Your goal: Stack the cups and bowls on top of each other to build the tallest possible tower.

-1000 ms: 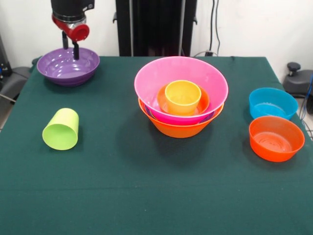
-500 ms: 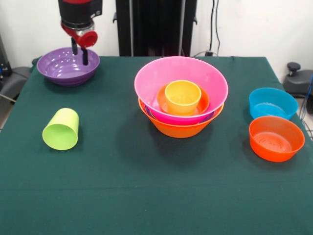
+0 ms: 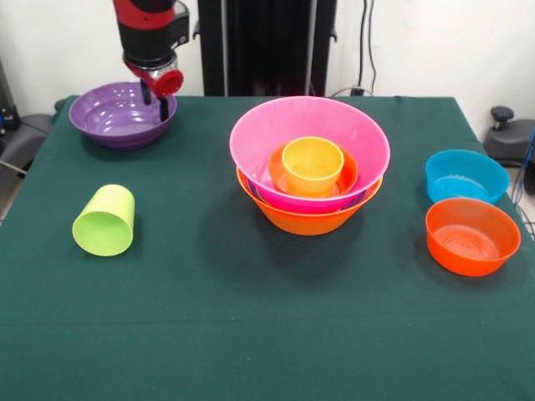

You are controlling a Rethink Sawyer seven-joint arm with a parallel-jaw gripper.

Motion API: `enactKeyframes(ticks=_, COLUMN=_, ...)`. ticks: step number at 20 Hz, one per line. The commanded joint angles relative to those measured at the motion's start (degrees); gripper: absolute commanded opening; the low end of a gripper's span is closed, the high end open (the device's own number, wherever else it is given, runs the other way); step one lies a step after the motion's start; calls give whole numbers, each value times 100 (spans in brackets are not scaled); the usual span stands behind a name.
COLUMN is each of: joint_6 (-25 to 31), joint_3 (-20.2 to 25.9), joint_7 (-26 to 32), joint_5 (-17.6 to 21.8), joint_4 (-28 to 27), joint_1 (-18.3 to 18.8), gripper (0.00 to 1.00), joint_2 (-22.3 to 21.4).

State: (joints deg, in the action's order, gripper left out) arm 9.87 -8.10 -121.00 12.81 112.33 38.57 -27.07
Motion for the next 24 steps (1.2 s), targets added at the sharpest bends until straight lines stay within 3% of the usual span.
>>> enactKeyframes(ticks=1, joint_6=-669, joint_3=981, joint_7=-404, joint_5=153, joint_4=-31, joint_1=341, gripper=100, joint_2=370)
enactKeyframes(ticks=7, joint_6=-848, joint_3=1058, joint_7=-319, joint_5=354, joint_4=27, joint_1=653, gripper=100, joint_2=542)
enactKeyframes(ticks=11, joint_6=-540, joint_3=1006, joint_7=-301, joint_5=316, joint_4=107, joint_1=621, gripper=100, joint_2=237)
enactKeyframes(ticks=14, joint_6=-144, joint_3=942, joint_7=-362, joint_5=137, joint_4=219, joint_1=419, gripper=100, joint_2=-137)
enactKeyframes(ticks=24, joint_6=882, joint_3=762, joint_7=-646, joint_5=-457, joint_4=76, joint_1=-271, gripper=100, joint_2=-692)
